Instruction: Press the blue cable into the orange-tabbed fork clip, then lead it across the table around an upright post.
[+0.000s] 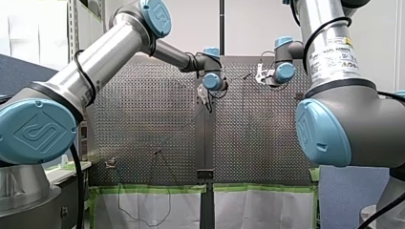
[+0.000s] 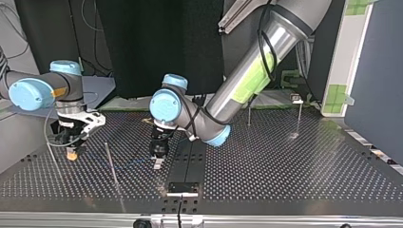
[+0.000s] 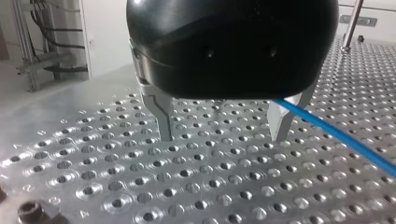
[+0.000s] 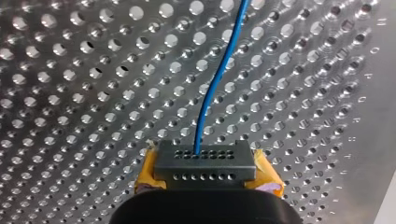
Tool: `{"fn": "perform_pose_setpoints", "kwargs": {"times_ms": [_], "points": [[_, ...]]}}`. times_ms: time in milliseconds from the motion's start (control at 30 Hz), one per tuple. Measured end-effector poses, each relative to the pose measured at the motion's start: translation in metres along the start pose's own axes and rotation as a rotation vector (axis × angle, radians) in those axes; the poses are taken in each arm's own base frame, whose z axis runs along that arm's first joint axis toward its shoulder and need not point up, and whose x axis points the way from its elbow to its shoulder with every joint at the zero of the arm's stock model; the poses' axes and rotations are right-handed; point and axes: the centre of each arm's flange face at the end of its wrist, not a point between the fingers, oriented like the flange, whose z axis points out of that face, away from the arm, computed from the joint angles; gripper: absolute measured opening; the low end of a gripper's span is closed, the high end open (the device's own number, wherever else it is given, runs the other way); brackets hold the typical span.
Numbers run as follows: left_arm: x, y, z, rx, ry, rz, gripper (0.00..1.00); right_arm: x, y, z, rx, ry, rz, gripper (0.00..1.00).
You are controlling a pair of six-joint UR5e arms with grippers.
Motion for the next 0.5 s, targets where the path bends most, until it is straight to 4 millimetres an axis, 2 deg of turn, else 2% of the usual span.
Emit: {"fn": "perform_pose_setpoints", "kwargs": {"times_ms": [500], "points": [[0.004, 0.006, -0.007, -0.062, 0.039, 0.046, 1.00, -0.053, 0.002, -0.018, -0.037, -0.028, 0.043, 0.00]]}}
